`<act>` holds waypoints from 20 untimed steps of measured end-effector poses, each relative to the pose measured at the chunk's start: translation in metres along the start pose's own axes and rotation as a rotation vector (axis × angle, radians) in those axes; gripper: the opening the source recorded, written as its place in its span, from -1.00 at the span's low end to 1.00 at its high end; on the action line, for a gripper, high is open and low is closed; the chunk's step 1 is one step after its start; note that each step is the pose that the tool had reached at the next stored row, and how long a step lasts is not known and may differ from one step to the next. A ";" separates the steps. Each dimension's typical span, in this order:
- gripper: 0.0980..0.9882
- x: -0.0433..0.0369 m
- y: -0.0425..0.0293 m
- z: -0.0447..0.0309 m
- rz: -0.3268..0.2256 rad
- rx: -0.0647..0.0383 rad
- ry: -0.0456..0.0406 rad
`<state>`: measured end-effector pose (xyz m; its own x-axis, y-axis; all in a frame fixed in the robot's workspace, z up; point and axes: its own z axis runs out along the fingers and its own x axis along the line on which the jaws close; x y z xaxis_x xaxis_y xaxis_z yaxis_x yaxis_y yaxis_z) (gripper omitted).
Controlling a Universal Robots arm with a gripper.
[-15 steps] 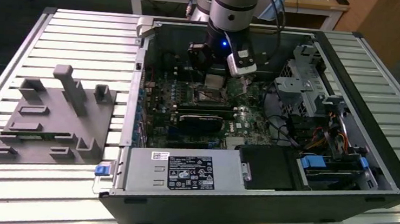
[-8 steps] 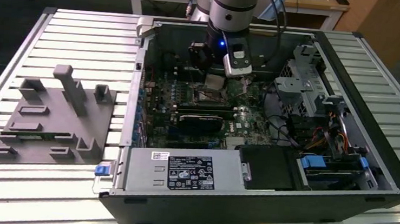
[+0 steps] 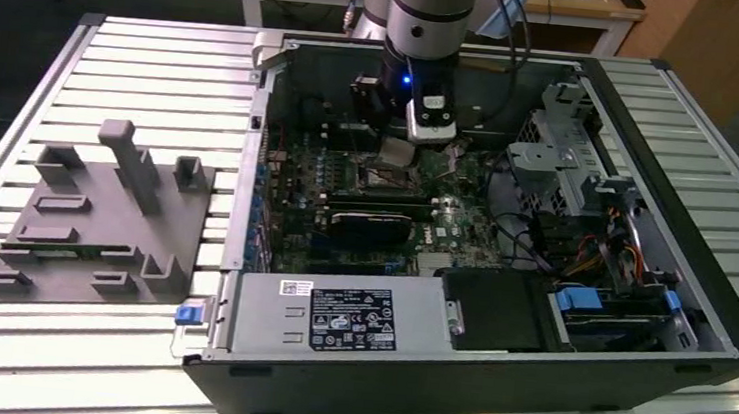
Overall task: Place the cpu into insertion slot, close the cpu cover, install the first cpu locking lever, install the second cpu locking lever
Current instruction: 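Place the cpu into insertion slot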
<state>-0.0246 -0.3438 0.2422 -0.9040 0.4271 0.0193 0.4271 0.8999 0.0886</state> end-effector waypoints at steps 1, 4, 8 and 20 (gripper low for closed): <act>-0.01 0.0000 0.0000 0.0001 0.014 0.000 -0.0012; -0.01 0.0000 0.0000 0.0004 0.057 -0.001 -0.0050; -0.01 0.0000 -0.0001 0.0009 0.115 -0.002 -0.0102; -0.01 0.0000 -0.0002 0.0022 0.294 -0.006 -0.0262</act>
<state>-0.0246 -0.3438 0.2399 -0.7405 0.6717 0.0193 0.6705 0.7366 0.0887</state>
